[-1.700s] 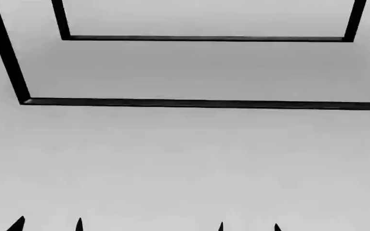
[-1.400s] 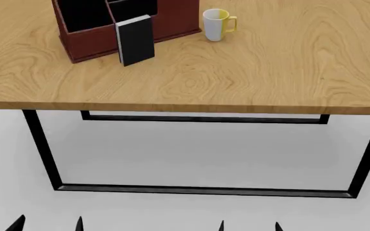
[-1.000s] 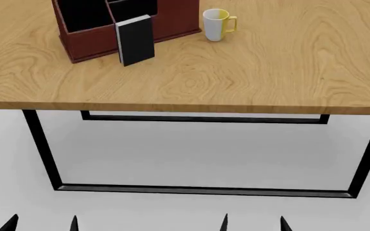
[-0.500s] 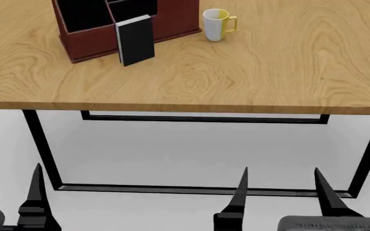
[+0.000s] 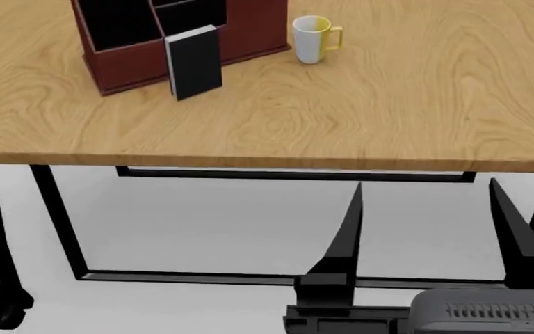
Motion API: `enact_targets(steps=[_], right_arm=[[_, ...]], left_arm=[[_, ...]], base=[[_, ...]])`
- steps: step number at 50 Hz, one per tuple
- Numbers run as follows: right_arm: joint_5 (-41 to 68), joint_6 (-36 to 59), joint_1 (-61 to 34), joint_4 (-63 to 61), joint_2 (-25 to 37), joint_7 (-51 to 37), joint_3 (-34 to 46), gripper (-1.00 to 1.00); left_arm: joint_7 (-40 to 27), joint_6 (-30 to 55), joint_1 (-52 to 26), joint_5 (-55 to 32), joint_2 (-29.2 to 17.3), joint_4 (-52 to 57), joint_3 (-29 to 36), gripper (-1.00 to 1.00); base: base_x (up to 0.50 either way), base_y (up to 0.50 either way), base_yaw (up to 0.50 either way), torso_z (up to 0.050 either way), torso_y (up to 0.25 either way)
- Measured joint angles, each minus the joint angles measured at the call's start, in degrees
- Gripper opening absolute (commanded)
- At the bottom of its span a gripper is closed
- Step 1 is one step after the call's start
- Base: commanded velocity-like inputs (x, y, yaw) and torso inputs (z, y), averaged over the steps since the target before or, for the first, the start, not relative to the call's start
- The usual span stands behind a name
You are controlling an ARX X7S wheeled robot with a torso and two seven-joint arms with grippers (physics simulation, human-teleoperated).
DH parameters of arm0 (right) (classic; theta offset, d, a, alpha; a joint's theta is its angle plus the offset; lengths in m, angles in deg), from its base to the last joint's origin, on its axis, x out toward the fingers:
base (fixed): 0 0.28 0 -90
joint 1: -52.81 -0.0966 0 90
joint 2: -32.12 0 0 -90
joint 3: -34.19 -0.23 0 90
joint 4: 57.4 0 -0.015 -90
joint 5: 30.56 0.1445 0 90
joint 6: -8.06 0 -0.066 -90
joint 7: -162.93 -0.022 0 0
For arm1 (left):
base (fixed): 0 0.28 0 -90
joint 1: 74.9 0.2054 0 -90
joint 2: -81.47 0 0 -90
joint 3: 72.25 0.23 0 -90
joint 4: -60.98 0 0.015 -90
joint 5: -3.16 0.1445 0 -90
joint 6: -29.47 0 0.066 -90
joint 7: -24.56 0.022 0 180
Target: Pick up the book and place it in the front compartment of the caddy.
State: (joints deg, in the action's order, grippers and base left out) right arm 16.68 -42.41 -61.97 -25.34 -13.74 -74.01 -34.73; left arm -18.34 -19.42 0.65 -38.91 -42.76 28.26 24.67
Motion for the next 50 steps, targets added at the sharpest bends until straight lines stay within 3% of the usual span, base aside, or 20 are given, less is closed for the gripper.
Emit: enact_targets(steps=[9, 18, 33, 50], right_arm=[[7.1, -4.34, -6.86, -0.88, 7.64, -10.06, 8.46, 1.0], [10.32, -6.49, -11.12, -1.06, 10.88, -14.7, 13.21, 1.0], [12.19, -8.3, -15.0, -1.13, 12.7, -17.21, 17.13, 1.0], [12.99, -9.16, -17.79, -0.83, 13.12, -17.53, 19.58, 1.0]], left_arm=[[-13.23, -8.37, -3.5, -9.11, -12.29, 1.38, 8.2, 1.0], [-20.71, -14.66, -6.95, -13.44, -19.7, 1.88, 15.12, 1.0], [-26.79, -19.77, -12.83, -17.09, -25.61, 2.11, 22.47, 1.0], [-29.82, -23.87, -16.74, -17.74, -29.19, 1.9, 28.6, 1.0]], base=[[0.23, 0.03, 0.0, 0.0, 0.0], [0.24, 0.17, 0.0, 0.0, 0.0], [0.24, 0.26, 0.0, 0.0, 0.0], [0.24, 0.27, 0.0, 0.0, 0.001]])
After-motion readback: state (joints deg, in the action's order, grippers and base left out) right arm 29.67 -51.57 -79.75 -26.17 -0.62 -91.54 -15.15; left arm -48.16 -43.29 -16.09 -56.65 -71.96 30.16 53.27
